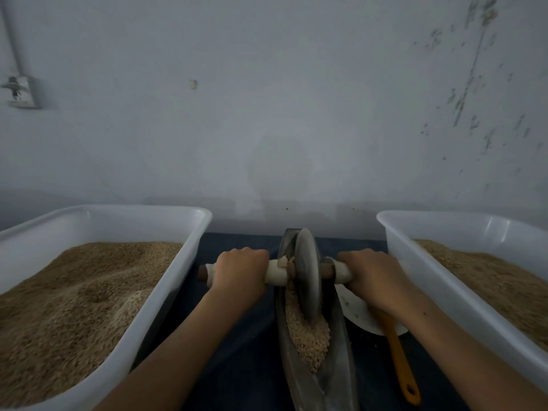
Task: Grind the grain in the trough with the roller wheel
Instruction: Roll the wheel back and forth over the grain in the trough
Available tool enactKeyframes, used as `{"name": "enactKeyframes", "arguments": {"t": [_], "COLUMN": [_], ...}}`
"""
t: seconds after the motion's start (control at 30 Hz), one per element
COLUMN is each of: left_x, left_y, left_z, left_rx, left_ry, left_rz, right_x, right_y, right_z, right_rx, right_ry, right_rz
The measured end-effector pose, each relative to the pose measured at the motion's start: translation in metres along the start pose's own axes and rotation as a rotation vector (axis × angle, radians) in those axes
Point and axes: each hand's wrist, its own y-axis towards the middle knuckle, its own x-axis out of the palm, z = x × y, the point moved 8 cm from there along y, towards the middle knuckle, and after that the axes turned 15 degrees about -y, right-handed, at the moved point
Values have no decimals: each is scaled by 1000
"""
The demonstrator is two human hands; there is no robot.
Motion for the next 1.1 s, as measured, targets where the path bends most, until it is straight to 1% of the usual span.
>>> {"name": "enactKeyframes", "arguments": {"t": [0.07,0.13,0.2,0.3,0.4,0.5,0.67,0.73,0.8,0.9,1.03,1.1], "left_x": [0,1,4,8,9,8,3,1,0,2,5,6], "left_y": [0,1,2,2,2,3,3,1,0,1,-1,-3], "left_z": [1,0,-1,-2,-2,-2,1,3,4,2,3,3], "left_rx": [6,4,-3,0,-9,-23,-18,-7,-2,-18,-7,3], "left_ry": [1,9,8,-10,-19,5,22,18,31,50,59,57], "left_rz": [3,-35,-102,-200,-240,-197,-54,-17,-3,-61,-154,-188], "right_x": [0,1,3,7,8,9,0,-2,-2,1,8,9], "right_y": [-1,-1,-2,-4,-3,-1,0,-1,-3,-4,-5,-6], "right_z": [0,0,-1,-1,-2,-2,-1,-2,-1,-1,-1,-3], "right_rx": [0,-23,-67,-97,-97,-83,5,21,16,-23,-80,-97], "right_ry": [-3,-1,-1,2,-3,-10,-7,3,11,-15,-1,3], "right_rz": [5,-33,-107,-264,-317,-260,-31,6,3,-69,-281,-331]}}
